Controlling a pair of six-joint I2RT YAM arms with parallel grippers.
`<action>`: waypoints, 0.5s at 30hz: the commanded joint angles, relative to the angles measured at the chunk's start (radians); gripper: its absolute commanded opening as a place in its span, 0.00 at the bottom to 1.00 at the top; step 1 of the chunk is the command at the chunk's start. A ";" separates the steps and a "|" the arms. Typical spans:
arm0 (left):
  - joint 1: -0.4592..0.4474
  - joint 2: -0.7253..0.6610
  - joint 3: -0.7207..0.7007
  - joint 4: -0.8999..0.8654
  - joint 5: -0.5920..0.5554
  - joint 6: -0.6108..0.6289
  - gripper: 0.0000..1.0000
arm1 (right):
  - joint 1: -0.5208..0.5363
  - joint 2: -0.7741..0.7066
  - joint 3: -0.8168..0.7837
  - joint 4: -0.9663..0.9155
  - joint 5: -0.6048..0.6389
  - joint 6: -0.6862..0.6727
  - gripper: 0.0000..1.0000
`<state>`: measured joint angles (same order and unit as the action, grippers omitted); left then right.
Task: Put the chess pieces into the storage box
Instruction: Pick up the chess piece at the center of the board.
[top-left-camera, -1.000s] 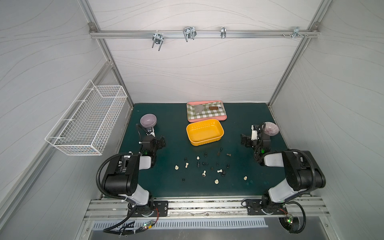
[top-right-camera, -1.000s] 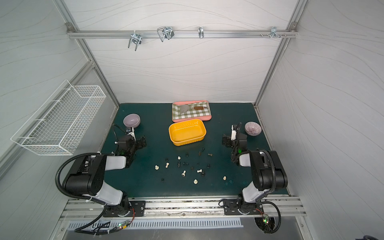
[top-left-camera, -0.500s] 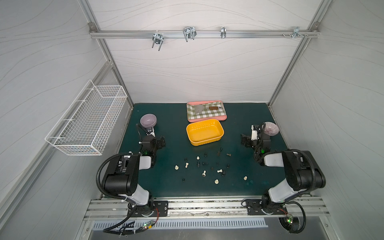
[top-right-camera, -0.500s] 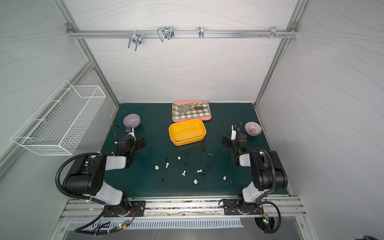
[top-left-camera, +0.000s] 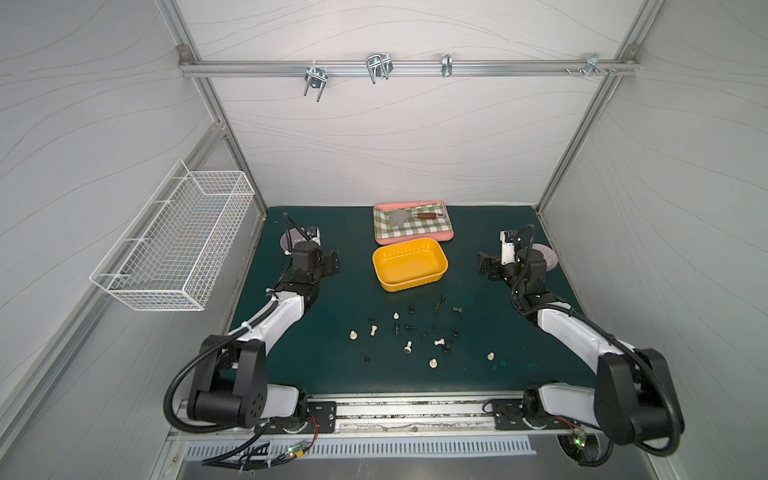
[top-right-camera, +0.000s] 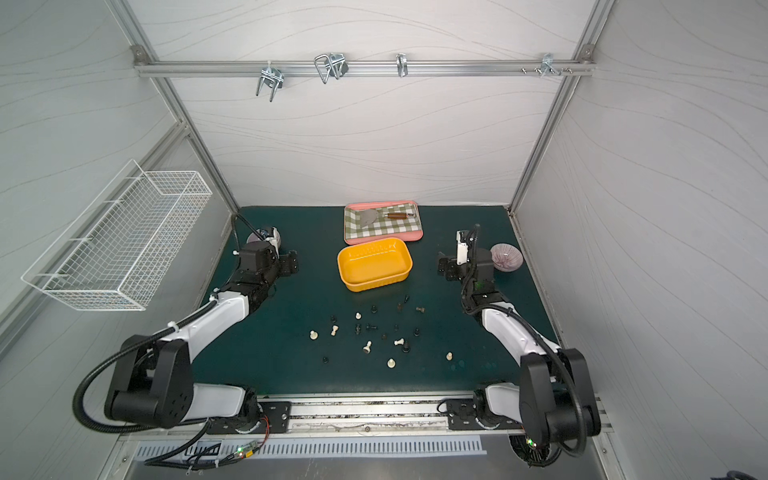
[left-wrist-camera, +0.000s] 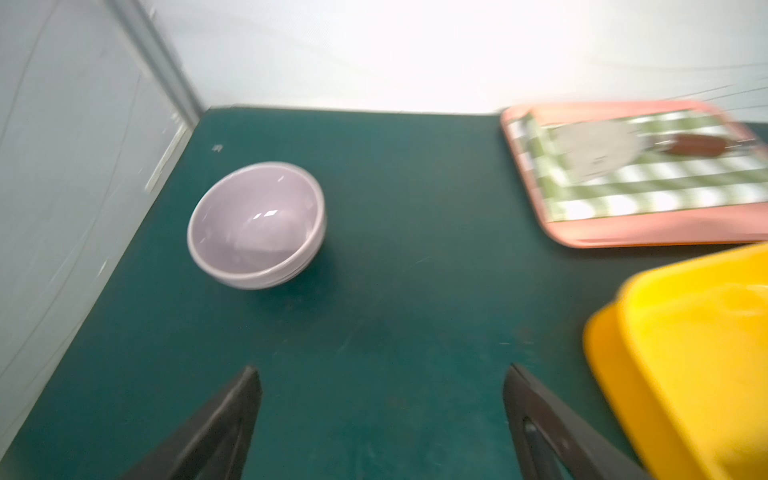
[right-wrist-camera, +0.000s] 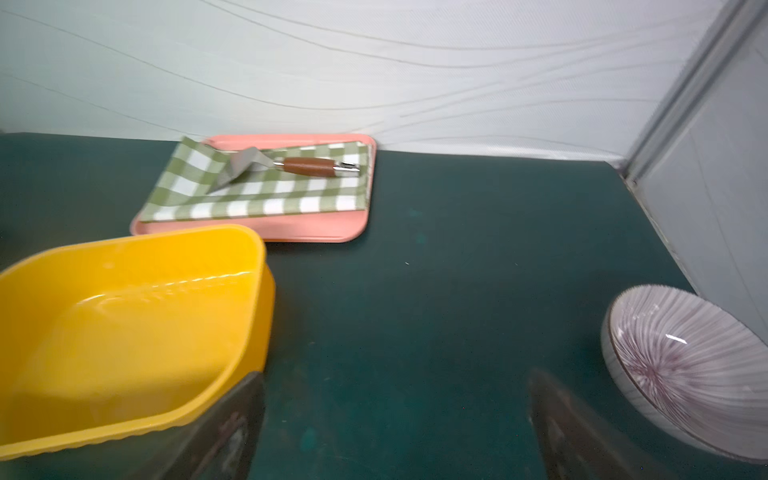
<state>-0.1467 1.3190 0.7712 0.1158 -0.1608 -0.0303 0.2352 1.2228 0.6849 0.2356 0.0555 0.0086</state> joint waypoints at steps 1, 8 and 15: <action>-0.025 -0.043 0.028 -0.197 0.061 -0.032 0.90 | 0.044 -0.011 0.071 -0.333 -0.066 0.008 0.99; -0.029 -0.138 -0.022 -0.264 0.077 -0.102 0.89 | 0.169 0.008 0.146 -0.545 -0.151 0.045 0.93; -0.028 -0.241 -0.076 -0.304 0.168 -0.098 0.88 | 0.241 0.086 0.153 -0.626 -0.161 0.100 0.68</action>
<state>-0.1734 1.1164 0.7017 -0.1814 -0.0517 -0.1192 0.4660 1.2816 0.8192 -0.2958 -0.0879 0.0811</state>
